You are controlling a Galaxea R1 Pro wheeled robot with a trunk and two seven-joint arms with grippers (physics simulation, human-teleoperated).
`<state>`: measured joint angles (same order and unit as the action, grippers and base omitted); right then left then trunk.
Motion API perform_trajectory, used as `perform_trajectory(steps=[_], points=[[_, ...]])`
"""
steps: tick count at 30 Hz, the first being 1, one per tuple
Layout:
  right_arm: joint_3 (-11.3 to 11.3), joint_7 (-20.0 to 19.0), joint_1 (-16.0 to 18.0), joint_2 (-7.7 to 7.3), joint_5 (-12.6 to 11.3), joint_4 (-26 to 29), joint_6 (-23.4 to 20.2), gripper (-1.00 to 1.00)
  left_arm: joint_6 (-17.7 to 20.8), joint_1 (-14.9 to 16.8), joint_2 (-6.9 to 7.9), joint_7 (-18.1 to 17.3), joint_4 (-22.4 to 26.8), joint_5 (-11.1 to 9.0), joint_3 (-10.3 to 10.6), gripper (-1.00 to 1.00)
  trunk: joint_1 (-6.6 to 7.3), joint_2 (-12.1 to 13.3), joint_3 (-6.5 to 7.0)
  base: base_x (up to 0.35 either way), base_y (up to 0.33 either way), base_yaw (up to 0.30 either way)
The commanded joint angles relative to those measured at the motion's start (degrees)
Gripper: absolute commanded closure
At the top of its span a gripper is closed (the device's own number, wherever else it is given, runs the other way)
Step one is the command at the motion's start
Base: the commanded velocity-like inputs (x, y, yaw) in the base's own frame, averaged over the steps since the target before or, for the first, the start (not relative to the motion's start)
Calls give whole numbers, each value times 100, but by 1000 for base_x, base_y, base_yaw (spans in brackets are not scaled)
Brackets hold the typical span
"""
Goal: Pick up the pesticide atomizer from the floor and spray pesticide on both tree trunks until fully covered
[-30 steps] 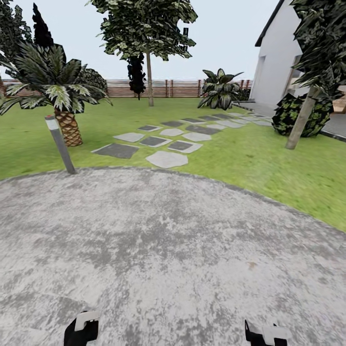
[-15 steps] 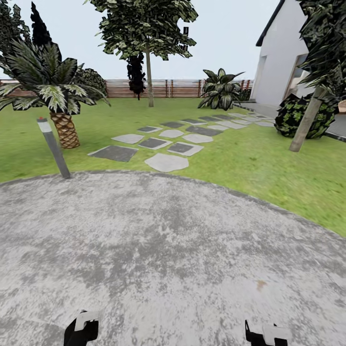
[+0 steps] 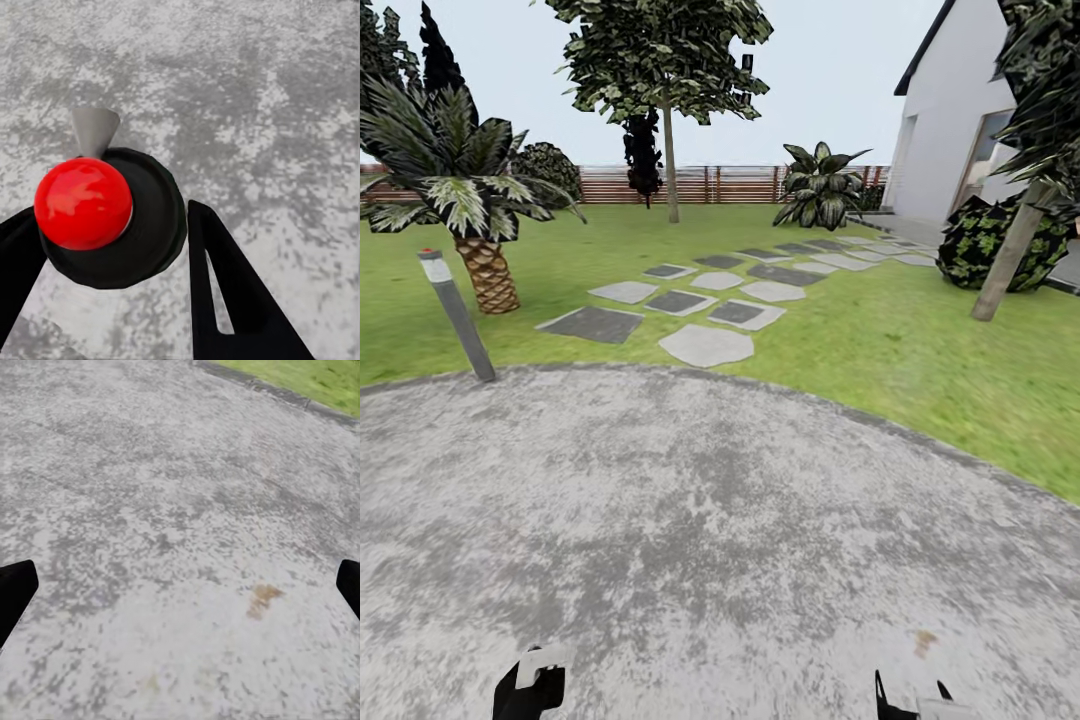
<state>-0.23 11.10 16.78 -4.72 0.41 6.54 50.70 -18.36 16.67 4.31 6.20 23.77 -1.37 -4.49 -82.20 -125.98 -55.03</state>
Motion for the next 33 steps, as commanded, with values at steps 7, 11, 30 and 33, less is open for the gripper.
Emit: perform_trajectory(steps=[7,11,30,33], points=[[5,-3,1,34,11,-283,37,-100,-38,3,2,4,-4,-13,1,100,-2,-2,-5,339,0,0],[1,4,1,113,11,-480,32,-100,-36,3,3,4,-3,-13,1,100,-2,-2,-5,339,0,0],[-3,6,1,129,9,-505,33,-100,-39,2,-2,-1,-3,-14,1,100,-2,-2,-5,339,0,0],[-1,6,1,129,8,-505,31,-100,-31,1,-5,-2,-6,-13,3,100,-2,-2,-5,339,0,0]])
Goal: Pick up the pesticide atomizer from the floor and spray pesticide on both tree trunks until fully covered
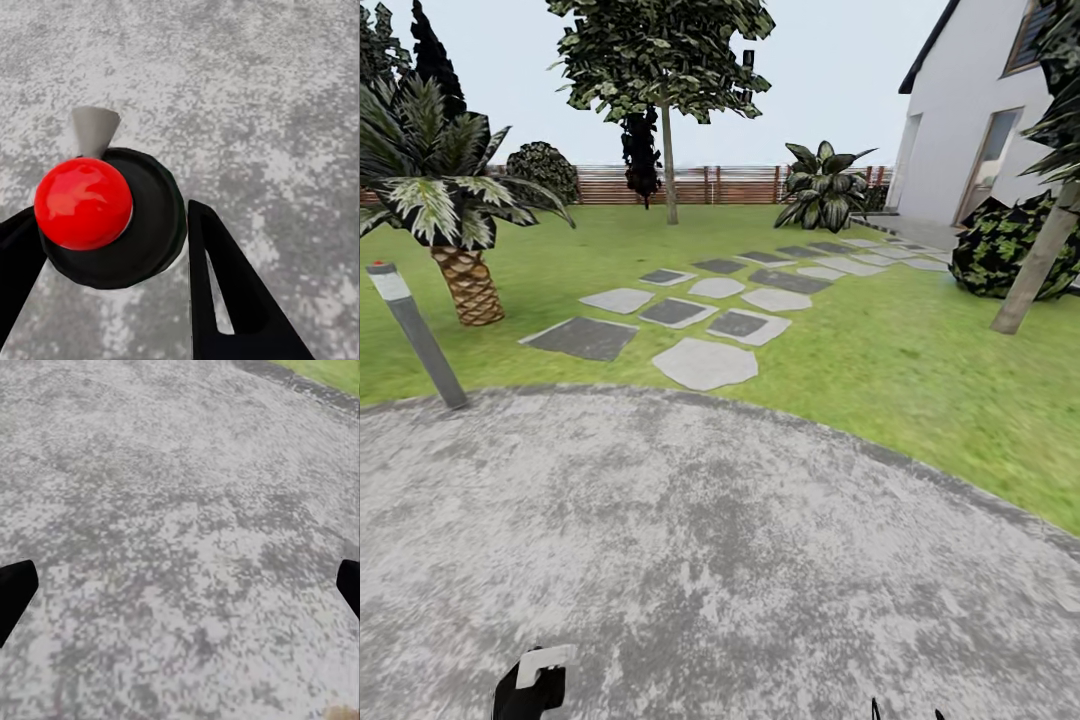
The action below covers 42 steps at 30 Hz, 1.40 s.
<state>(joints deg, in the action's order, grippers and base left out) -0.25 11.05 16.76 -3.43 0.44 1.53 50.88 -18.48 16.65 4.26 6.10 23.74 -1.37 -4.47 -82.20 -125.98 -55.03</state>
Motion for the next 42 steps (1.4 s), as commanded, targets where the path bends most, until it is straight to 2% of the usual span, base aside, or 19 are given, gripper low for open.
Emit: perform_trajectory(steps=[1,42], points=[[1,11,3,0,6,-3,13,-100,-18,4,-2,10,-4,-13,1,100,-2,-2,-5,339,0,0],[-1,11,3,0,9,-3,12,-100,-14,5,-5,23,-9,-12,-1,100,-2,-2,-5,339,0,0]])
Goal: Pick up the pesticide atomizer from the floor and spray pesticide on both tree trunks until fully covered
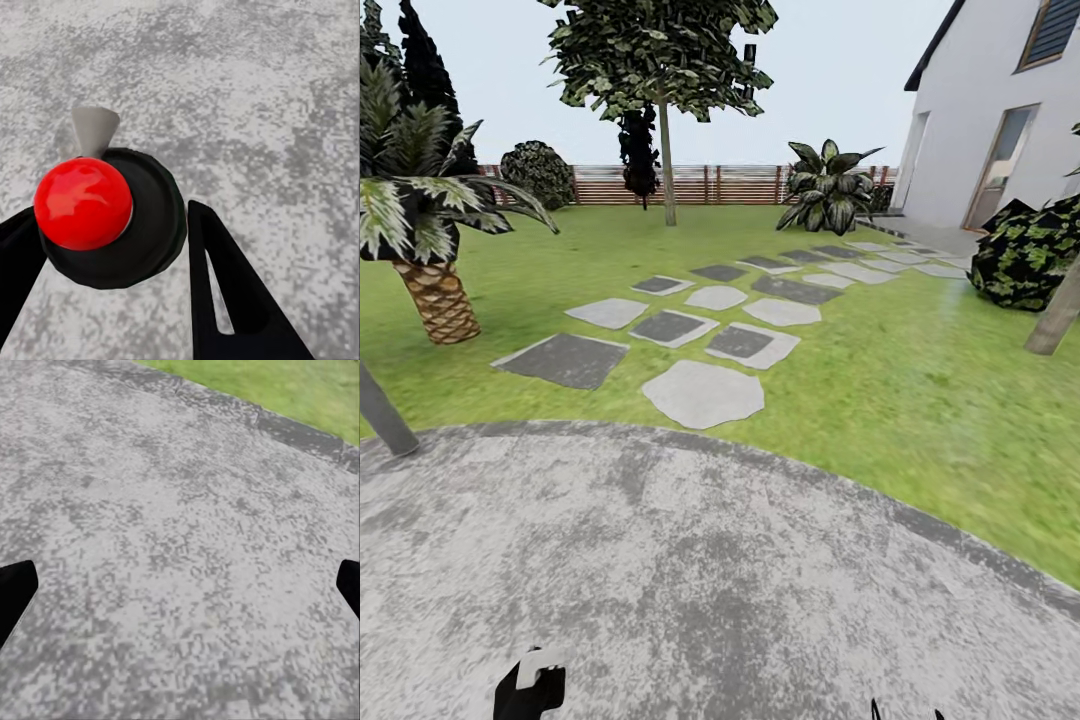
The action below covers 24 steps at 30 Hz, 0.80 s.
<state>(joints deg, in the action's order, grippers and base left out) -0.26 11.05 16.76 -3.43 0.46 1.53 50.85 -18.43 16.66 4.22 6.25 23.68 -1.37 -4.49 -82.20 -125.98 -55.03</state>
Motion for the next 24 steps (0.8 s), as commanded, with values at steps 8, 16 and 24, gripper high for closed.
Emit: perform_trajectory(steps=[8,16,24], points=[[0,11,3,0,7,-3,13,-100,-20,3,0,7,-4,-13,0,100,-2,-2,-5,339,0,0],[0,11,3,0,7,-3,16,-100,-21,3,0,7,-1,-13,0,100,-2,-2,-5,339,0,0],[0,11,3,0,5,-3,13,-100,-22,2,1,7,-1,-13,0,100,-2,-2,-5,339,0,0]])
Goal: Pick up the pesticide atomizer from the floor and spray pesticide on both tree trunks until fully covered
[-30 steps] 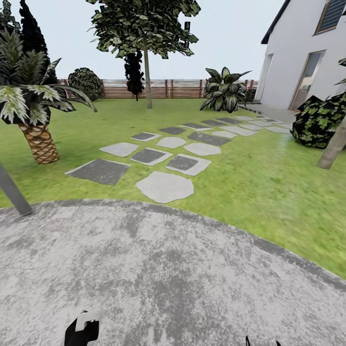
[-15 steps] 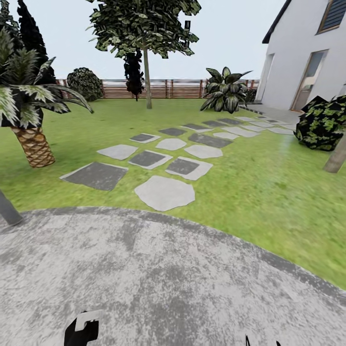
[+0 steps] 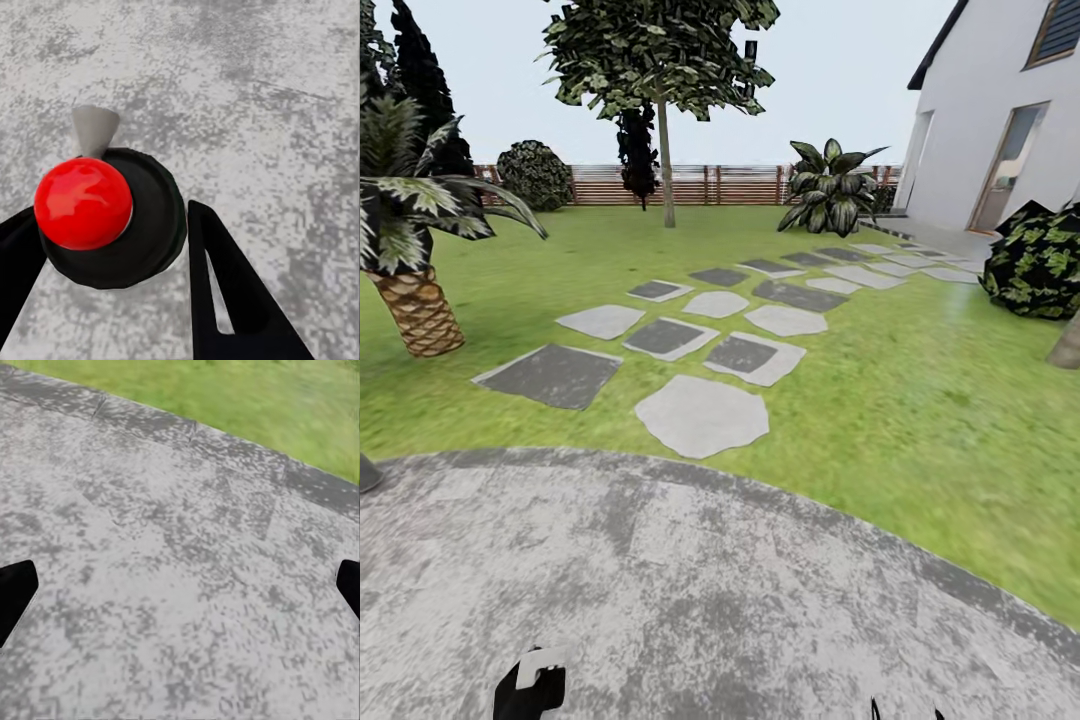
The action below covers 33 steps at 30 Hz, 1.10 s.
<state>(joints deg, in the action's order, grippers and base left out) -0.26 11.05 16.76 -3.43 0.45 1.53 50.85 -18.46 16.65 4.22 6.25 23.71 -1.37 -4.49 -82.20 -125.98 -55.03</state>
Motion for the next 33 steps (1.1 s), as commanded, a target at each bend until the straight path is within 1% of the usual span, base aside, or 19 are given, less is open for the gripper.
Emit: perform_trajectory(steps=[1,33], points=[[0,11,3,0,7,-3,14,-100,-19,4,0,8,-5,-12,1,100,-2,-2,-5,339,0,0],[0,11,3,0,8,-3,17,-100,-19,3,1,8,-4,-12,1,100,-2,-2,-5,339,0,0]])
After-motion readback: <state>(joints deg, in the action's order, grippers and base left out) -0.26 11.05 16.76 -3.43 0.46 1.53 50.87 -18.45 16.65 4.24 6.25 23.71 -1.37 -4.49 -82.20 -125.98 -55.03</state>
